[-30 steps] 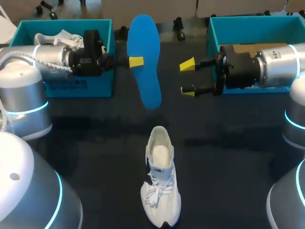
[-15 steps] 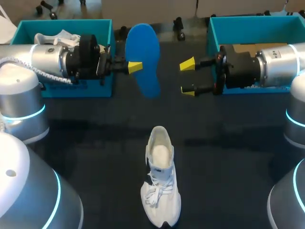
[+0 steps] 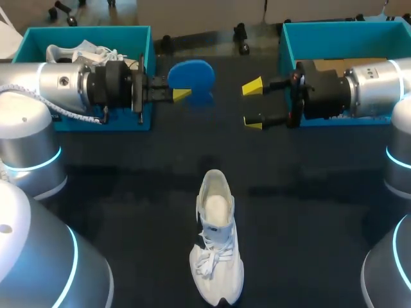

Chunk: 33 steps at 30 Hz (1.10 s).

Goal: Take the shoe out of the shoebox, open the shoe tongue, remove and reinsert the insole, then place the shoe into the shoebox

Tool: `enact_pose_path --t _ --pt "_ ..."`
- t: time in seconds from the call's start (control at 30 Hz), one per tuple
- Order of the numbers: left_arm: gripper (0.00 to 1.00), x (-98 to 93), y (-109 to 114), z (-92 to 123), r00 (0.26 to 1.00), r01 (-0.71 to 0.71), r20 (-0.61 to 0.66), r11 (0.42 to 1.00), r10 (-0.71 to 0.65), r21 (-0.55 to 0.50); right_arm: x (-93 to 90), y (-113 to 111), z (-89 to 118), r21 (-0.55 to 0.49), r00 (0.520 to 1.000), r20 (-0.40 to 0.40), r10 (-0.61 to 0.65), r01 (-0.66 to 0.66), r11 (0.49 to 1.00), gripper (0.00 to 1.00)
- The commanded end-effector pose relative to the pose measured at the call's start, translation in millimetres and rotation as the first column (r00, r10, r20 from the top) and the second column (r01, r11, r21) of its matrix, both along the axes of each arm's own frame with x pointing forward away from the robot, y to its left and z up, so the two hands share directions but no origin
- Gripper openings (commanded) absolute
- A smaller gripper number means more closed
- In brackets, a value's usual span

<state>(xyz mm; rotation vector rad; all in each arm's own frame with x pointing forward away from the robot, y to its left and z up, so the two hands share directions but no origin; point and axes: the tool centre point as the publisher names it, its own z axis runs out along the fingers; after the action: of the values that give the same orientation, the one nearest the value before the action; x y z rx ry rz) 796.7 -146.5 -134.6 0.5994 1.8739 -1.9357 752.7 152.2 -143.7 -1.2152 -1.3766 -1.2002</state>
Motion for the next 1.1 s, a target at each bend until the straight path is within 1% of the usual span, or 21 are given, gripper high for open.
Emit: enact_pose_path --t 0.03,0.13,0.2,0.23,0.9,1.03,1.1 --pt "0.0 -0.4 2 -3 0.794 -0.038 0.608 0.999 0.011 0.031 0.3 2 -1 -0.001 1.0 0.001 -0.001 0.001 1.0 1.0" --pt "0.0 2.2 4 -5 0.744 -0.04 0.669 0.998 0.004 0.038 0.3 2 -1 -0.001 1.0 0.001 -0.001 0.001 1.0 1.0" --pt "0.0 5.3 5 -6 0.734 -0.031 0.679 0.999 -0.007 0.043 0.3 2 -1 -0.001 1.0 0.001 -0.001 0.001 1.0 1.0" --pt "0.0 7.8 6 -6 0.754 -0.008 0.657 0.999 -0.024 0.046 0.3 2 -1 -0.001 1.0 0.001 -0.001 0.001 1.0 1.0" --pt "0.0 7.8 6 -6 0.754 -0.008 0.657 0.999 -0.024 0.046 0.3 2 -1 -0.001 1.0 0.001 -0.001 0.001 1.0 1.0" --pt "0.0 17.1 3 -6 0.649 -0.007 0.761 1.0 -0.007 0.015 0.3 2 -1 -0.001 1.0 0.001 -0.001 0.001 1.0 1.0" --pt "0.0 23.3 1 -3 0.584 -0.027 0.811 1.0 0.004 0.015 0.3 2 -1 -0.001 1.0 0.001 -0.001 0.001 1.0 1.0"
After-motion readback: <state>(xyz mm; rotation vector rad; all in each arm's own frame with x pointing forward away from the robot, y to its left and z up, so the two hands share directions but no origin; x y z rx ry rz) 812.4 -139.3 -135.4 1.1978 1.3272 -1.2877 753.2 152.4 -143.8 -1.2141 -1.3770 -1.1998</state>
